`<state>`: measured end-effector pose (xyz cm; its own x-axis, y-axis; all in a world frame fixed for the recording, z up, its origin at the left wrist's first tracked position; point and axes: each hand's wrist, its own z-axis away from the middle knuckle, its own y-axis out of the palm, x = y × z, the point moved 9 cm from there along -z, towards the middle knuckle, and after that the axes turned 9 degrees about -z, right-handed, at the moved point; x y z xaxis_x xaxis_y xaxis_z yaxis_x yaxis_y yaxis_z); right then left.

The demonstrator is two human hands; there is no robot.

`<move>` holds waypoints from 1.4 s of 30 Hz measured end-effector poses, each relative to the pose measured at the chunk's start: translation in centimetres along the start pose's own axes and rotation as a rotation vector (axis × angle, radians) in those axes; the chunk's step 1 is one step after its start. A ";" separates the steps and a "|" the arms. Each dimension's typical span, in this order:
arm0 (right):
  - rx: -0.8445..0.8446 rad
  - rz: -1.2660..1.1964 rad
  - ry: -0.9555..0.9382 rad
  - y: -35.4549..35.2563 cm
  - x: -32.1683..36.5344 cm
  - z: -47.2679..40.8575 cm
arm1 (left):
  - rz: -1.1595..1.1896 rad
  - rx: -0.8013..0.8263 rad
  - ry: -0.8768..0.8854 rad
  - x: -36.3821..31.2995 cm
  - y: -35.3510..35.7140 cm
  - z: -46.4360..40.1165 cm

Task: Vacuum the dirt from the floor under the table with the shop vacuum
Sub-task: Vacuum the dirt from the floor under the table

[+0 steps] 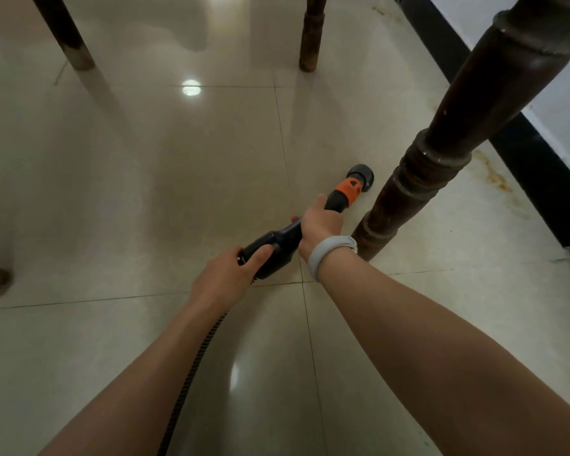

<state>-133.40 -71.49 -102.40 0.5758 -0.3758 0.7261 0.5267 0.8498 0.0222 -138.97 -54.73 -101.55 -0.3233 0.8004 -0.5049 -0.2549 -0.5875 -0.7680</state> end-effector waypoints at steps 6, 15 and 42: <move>0.023 0.045 -0.022 -0.9 1.2 -2.3 | 0.139 0.106 -0.032 -1.3 3.1 -0.9; 0.266 -0.029 0.062 2.5 0.2 -1.7 | 0.127 0.113 0.026 0.3 2.1 0.1; 0.356 0.136 0.143 0.9 -10.2 8.8 | 0.466 0.667 -0.084 7.2 3.7 11.3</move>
<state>-144.28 -63.60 -103.74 0.7198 -0.2770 0.6366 0.2041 0.9609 0.1874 -152.54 -52.51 -103.61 -0.5901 0.4604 -0.6632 -0.5575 -0.8265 -0.0777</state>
